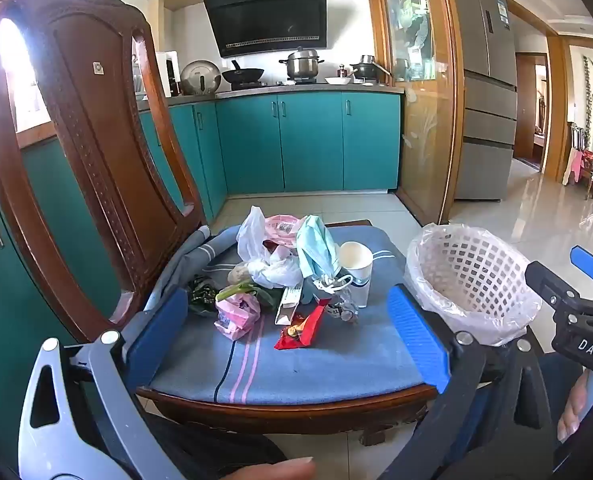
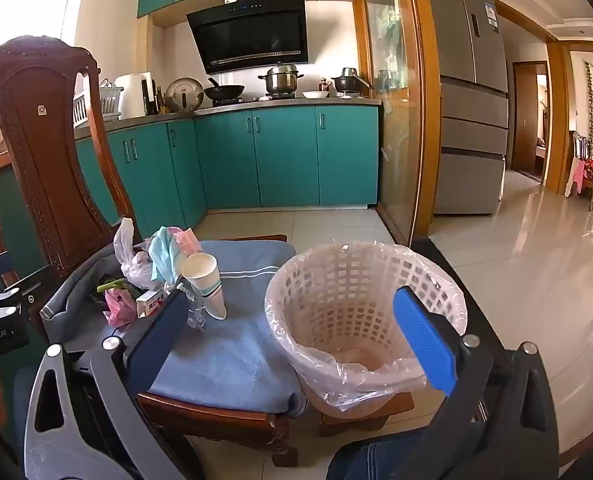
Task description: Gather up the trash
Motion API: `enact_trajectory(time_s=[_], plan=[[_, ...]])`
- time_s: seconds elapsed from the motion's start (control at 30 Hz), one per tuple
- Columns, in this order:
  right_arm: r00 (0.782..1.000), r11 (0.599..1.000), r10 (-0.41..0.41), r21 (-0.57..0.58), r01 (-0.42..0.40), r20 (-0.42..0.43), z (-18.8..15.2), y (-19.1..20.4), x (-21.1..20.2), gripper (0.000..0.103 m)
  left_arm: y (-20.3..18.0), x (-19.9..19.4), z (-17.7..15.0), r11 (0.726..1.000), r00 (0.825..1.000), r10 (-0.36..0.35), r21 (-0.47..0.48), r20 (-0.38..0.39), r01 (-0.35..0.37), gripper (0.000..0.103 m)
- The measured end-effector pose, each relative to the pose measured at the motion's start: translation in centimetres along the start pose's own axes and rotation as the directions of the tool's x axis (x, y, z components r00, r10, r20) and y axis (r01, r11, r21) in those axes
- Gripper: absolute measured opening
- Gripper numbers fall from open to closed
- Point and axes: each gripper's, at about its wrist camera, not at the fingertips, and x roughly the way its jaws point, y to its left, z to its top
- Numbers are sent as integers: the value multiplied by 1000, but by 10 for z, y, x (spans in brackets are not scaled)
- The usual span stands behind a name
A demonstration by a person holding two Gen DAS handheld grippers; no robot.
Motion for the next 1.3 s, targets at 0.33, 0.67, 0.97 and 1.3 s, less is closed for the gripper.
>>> enact_trajectory(time_s=[0.33,0.67,0.97,1.3], plan=[[1000,1000,19,2,-19,-15,-1,8,2,100,0,0,0,1000,1000,-5,-2,-6,5,100],[999,999,33,19,-32,-38,-2,3,5,100,1,1,-2,1000,1000,-8,-2,-19,8,100],[999,1000,28,6,-28,-34,-2,5,4,100,2,0,-3,1000,1000,-15,-4,-27,15,100],[999,1000,28,10,-27,-40,-3,6,4,100,0,0,-5,1000,999,-15,-8,-29,15,100]])
